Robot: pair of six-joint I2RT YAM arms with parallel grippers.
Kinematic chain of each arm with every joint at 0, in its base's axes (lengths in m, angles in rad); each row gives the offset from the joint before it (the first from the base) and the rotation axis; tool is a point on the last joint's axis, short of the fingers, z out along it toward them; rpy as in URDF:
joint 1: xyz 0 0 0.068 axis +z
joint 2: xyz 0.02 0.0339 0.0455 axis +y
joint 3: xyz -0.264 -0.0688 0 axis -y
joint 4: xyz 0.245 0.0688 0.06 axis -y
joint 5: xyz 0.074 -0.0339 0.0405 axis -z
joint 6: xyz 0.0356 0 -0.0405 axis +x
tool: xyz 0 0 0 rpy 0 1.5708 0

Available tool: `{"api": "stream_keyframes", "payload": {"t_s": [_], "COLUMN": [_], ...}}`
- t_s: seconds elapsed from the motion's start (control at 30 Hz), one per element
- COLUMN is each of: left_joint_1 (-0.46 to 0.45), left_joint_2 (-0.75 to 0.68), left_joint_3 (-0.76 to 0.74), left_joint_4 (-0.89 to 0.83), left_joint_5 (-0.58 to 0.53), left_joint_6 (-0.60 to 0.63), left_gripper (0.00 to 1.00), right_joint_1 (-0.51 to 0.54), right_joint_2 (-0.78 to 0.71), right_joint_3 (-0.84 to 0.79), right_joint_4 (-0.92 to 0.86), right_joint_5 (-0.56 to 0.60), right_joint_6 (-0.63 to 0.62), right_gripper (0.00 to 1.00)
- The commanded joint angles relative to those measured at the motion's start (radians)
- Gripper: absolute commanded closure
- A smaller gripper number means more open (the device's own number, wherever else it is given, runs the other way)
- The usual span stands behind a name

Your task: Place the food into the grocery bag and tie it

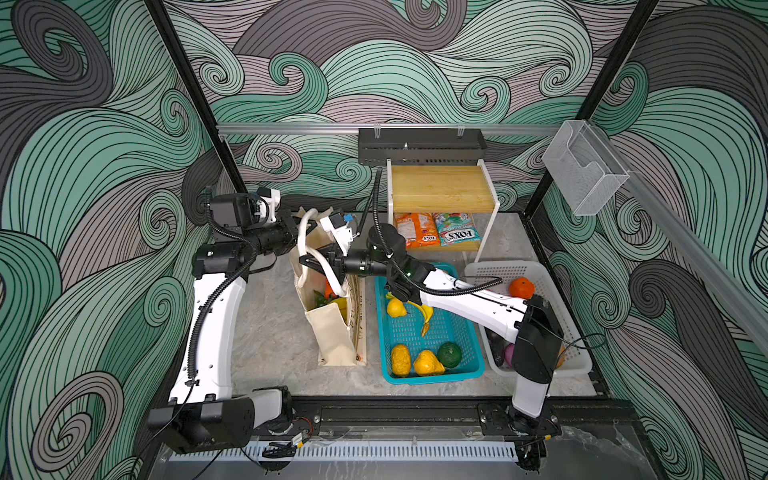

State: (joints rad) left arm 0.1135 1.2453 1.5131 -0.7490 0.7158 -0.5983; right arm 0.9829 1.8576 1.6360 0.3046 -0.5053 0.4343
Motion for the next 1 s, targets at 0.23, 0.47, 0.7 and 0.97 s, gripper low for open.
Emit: {"api": "stream_keyframes", "payload": {"t_s": [0.23,0.47,0.7,0.97], "left_joint_1": [0.165,0.301,0.393,0.43], "left_joint_2": [-0.034,-0.042,-0.043,-0.069], "left_joint_3": [0.1,0.112,0.114,0.008], "left_joint_4": [-0.134,-0.138,-0.085,-0.005], "left_joint_5": [-0.119,-0.132,-0.087,-0.07], "left_joint_6": [0.108,0.094,0.035,0.004], "left_gripper": [1.0,1.0,1.0,1.0], "right_joint_1": [-0.034,-0.078,-0.172,-0.233], "right_joint_2": [-0.103,-0.168,-0.149,-0.224], "right_joint_3": [0.162,0.148,0.139,0.008], "right_joint_4": [-0.741,-0.835,-0.889,-0.881], "right_joint_5": [0.273,0.383,0.404,0.587], "right_joint_6": [-0.225,-0.224,-0.22,-0.197], "right_gripper": [1.0,1.0,1.0,1.0]}}
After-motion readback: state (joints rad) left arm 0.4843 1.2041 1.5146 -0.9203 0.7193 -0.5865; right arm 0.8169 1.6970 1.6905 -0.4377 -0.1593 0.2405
